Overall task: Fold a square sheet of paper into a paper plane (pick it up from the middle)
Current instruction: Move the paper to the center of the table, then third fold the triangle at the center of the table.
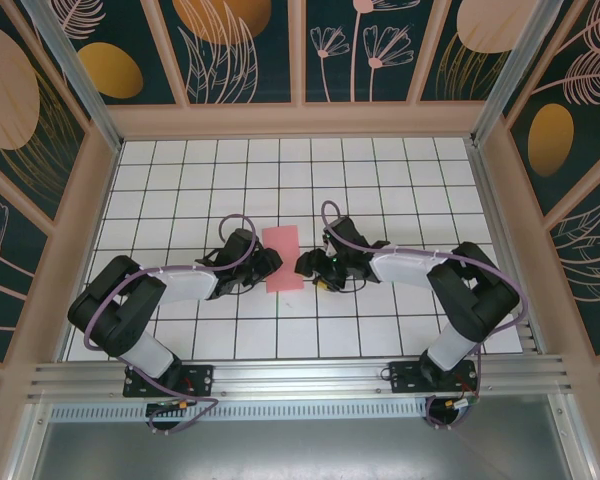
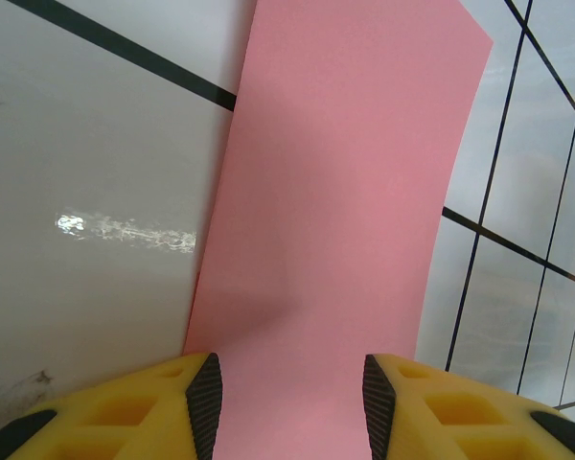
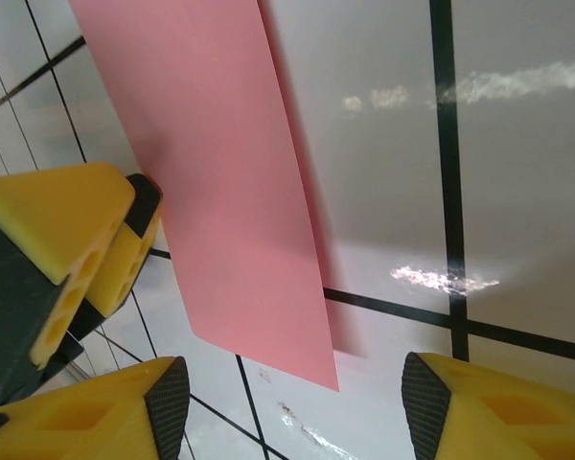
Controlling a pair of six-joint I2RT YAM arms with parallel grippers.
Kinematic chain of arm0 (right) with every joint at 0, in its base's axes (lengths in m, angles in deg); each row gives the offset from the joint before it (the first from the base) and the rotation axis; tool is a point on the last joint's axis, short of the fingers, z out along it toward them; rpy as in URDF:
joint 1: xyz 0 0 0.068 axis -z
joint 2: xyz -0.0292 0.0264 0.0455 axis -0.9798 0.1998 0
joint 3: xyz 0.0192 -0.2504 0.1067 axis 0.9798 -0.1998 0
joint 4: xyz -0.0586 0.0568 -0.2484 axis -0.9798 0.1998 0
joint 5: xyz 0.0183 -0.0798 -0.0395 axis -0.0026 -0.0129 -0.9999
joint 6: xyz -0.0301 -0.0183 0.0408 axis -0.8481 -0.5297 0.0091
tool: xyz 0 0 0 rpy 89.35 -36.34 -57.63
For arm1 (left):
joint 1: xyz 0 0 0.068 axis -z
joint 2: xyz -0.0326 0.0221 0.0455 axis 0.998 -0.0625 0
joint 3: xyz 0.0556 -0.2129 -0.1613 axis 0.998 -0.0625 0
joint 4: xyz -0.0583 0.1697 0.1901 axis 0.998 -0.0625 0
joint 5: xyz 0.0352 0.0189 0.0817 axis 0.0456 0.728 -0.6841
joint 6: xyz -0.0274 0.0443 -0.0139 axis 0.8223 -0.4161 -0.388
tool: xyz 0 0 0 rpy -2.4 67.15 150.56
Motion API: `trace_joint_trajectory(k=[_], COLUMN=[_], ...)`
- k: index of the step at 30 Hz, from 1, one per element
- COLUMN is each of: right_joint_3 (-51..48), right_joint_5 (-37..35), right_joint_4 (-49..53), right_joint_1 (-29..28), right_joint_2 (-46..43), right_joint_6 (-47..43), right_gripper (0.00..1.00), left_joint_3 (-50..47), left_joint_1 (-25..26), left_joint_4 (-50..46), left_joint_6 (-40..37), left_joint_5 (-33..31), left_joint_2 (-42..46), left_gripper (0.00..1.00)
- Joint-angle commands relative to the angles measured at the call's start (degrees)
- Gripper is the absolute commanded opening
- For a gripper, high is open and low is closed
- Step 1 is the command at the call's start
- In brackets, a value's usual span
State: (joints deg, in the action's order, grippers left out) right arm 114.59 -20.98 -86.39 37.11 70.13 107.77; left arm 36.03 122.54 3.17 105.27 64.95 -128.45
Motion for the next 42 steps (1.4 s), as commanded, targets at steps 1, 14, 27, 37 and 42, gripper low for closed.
trace_joint_trajectory(k=[1,14,27,37,42], right_joint_3=[1.1,2.6,3.5,3.4,3.2], right_joint_5=[1.7,3.1,4.2,3.8,1.6], right_joint_4=[1.0,0.0,-1.7,-2.8,0.0], right_joint_1=[-0.9,-2.4,-2.7,-2.0,-1.6], right_joint_2=[1.1,3.3,5.3,5.7,5.0], right_joint_6=[1.1,0.8,0.9,0.1,-1.2], right_gripper=[0.61,0.56,0.52,0.27,0.08], left_joint_3=[-1.4,-1.5,-1.5,-1.5,-0.9], left_joint_1=[0.4,0.4,0.4,0.4,0.4], left_joint_4=[-2.3,-2.0,-1.7,-1.6,-1.4], left_joint_6=[0.9,0.8,0.7,0.8,-0.2], left_joint_5=[0.6,0.5,0.9,1.3,1.4], left_joint_2=[-0.8,-0.9,-1.1,0.6,3.1], left_gripper=[0.46,0.46,0.46,0.47,0.49])
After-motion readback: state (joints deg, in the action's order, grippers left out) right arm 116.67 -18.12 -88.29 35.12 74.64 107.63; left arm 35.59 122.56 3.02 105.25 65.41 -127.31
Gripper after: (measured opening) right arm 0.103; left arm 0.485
